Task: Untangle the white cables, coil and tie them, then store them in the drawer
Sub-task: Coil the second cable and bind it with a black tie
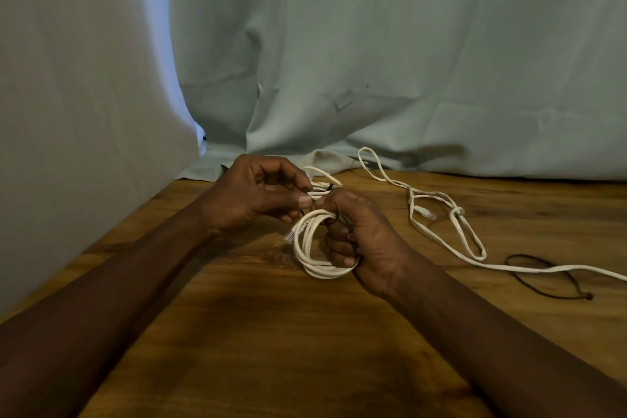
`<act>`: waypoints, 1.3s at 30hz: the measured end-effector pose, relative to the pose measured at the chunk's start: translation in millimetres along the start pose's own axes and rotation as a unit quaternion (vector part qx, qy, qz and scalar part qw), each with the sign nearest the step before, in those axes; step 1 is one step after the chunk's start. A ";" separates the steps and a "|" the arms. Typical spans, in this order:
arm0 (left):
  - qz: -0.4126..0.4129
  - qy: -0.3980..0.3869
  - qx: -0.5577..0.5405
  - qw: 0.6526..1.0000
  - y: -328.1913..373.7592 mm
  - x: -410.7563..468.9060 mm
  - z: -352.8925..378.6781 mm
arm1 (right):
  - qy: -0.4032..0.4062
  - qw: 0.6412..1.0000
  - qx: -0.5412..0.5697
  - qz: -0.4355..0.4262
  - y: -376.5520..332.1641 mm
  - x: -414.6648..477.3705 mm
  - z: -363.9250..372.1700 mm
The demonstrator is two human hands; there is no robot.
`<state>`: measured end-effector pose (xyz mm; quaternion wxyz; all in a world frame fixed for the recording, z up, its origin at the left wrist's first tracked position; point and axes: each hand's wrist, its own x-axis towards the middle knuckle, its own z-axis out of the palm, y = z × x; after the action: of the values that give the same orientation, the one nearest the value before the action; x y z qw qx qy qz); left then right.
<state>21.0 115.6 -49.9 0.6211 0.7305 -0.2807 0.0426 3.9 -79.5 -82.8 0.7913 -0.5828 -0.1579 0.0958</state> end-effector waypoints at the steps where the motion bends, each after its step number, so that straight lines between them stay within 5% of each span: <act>1: -0.002 0.000 0.002 1.000 0.4 -0.2 -0.4 | -0.001 1.000 -0.002 0.001 0.0 0.1 0.0; 26: -0.051 -0.004 -0.038 0.998 -8.0 0.2 -2.2 | 0.001 1.000 0.010 0.013 -0.6 0.3 -2.2; 34: -0.122 -0.048 -0.190 0.973 -14.5 -2.3 1.2 | -0.005 1.000 -0.017 0.023 -1.4 0.4 -0.8; 39: -0.126 -0.040 -0.187 0.973 -16.2 0.0 5.1 | -0.002 1.000 -0.005 0.018 -1.6 0.0 -1.8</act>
<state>27.1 112.0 -65.4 0.7353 0.6319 -0.2139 -0.1192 4.6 -81.6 -81.8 0.7859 -0.5897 -0.1495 0.1108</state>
